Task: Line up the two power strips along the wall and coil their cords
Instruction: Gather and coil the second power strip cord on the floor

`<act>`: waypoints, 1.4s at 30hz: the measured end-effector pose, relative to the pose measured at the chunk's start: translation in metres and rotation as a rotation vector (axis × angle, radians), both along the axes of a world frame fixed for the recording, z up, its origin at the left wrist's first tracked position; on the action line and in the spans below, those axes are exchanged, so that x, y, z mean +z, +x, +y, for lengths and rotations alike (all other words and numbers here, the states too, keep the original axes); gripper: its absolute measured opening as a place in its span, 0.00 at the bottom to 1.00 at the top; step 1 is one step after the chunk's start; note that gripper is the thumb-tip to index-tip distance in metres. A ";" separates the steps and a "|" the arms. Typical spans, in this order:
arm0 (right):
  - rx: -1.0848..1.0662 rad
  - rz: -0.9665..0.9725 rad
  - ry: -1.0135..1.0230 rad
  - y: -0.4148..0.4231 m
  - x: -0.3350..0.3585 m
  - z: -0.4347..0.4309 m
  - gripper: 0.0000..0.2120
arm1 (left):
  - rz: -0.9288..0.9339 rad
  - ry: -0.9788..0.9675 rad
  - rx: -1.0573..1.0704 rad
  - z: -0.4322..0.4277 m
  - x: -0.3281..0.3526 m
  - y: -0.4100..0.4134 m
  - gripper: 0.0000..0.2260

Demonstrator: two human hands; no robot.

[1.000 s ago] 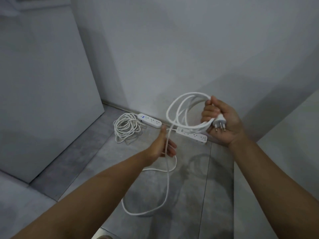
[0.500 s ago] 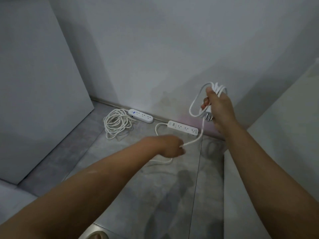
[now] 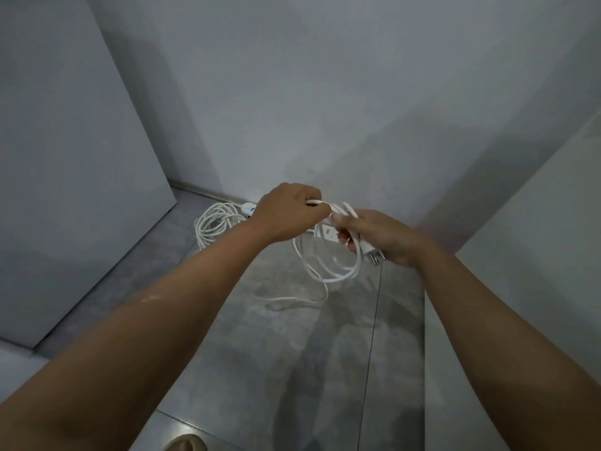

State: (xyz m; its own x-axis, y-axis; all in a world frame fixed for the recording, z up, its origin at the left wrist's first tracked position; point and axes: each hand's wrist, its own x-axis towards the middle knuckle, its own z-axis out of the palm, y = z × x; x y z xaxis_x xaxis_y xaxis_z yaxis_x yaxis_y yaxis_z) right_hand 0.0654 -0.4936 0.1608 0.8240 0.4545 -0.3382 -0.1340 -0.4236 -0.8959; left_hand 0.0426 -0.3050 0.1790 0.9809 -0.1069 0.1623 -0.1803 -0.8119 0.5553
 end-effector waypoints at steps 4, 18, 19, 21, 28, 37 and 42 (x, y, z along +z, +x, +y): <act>0.109 0.177 0.114 -0.004 0.004 0.001 0.04 | 0.036 -0.160 0.009 0.009 -0.009 0.005 0.11; 0.018 0.468 0.983 0.008 0.040 -0.009 0.18 | 0.354 -0.144 0.076 0.030 -0.085 -0.021 0.14; -0.016 0.491 1.018 0.010 0.039 -0.006 0.19 | 0.418 -0.207 0.061 0.022 -0.088 -0.024 0.14; -0.111 0.533 1.093 0.015 0.038 -0.006 0.21 | 0.543 -0.311 0.008 0.008 -0.096 -0.029 0.13; -0.511 0.409 1.250 0.023 0.038 -0.037 0.14 | 0.823 -0.255 -0.294 -0.037 -0.110 -0.052 0.08; -0.794 0.036 0.705 0.037 0.003 -0.035 0.09 | 0.542 0.143 -0.355 -0.059 -0.089 -0.046 0.11; -0.667 -0.146 0.184 0.031 -0.020 -0.032 0.07 | 0.172 0.253 -0.313 -0.036 -0.078 -0.020 0.11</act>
State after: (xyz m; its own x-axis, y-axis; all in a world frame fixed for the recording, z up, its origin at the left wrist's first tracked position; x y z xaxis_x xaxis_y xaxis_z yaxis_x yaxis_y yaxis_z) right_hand 0.0965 -0.5255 0.1412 0.9777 -0.1241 -0.1696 -0.1857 -0.1329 -0.9736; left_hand 0.0224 -0.3411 0.1014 0.9053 -0.4190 -0.0699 -0.3620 -0.8470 0.3892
